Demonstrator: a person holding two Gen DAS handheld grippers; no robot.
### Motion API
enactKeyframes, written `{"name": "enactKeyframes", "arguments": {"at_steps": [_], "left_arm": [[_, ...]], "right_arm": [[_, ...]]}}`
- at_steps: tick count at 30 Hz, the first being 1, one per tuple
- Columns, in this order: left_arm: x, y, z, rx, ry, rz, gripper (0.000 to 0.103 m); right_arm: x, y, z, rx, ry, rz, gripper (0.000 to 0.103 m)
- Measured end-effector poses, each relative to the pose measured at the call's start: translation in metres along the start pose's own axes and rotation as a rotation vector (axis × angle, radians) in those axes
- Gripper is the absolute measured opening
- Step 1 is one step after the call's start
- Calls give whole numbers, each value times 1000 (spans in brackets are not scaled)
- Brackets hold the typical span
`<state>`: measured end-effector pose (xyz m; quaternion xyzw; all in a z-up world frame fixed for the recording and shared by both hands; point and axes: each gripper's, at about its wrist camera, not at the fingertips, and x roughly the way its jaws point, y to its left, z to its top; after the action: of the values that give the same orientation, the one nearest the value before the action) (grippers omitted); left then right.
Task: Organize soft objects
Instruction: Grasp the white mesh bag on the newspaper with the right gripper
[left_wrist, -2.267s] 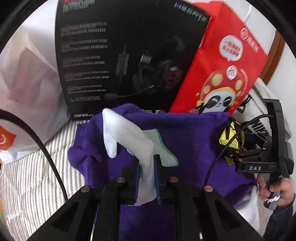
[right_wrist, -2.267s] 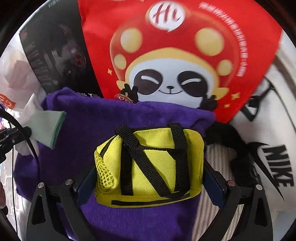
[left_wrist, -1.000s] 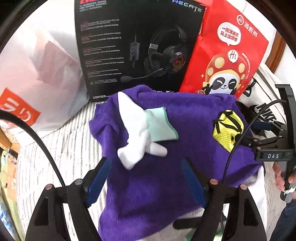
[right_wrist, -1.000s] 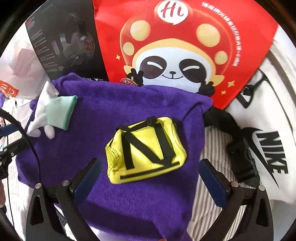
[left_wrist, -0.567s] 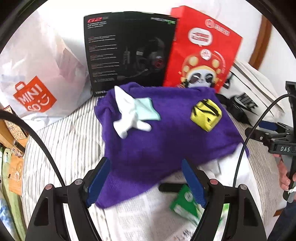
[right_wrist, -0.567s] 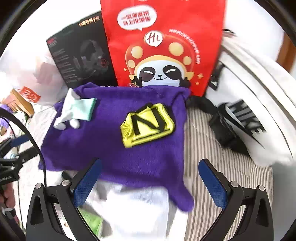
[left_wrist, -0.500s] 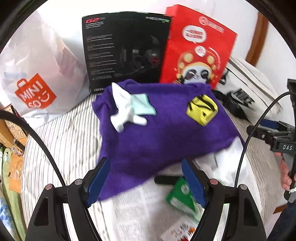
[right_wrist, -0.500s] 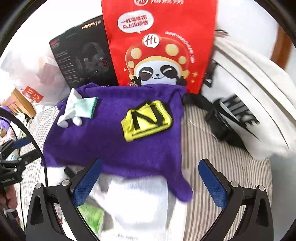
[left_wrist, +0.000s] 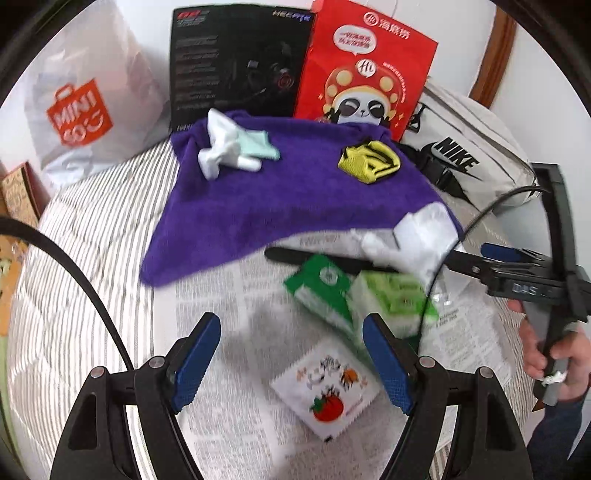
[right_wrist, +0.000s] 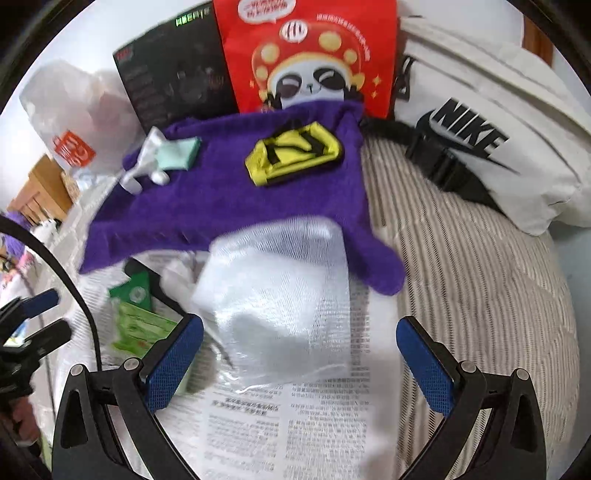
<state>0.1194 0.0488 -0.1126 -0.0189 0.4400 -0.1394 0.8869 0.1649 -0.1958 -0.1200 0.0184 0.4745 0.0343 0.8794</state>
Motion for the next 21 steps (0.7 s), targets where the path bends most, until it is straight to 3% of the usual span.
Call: {"name": "enactKeyframes", "arguments": {"at_steps": [3, 5, 7, 10, 14, 21], "left_arm": [[1, 2, -8, -12, 16, 8, 78], [1, 3, -12, -12, 19, 24, 78], [2, 3, -14, -9, 24, 32, 78], [3, 1, -18, -4, 26, 43, 78], [3, -3, -20, -10, 17, 19, 78], [8, -30, -17, 46, 14, -42, 78]], "right_arm": [[18, 2, -4, -20, 30, 7, 97], [21, 3, -8, -32, 29, -3, 80], [18, 0, -14, -26, 22, 28, 53], [8, -5, -23, -19, 16, 53, 38], [-5, -9, -32, -34, 2, 33, 27], [-33, -27, -48, 4, -30, 45, 27]]}}
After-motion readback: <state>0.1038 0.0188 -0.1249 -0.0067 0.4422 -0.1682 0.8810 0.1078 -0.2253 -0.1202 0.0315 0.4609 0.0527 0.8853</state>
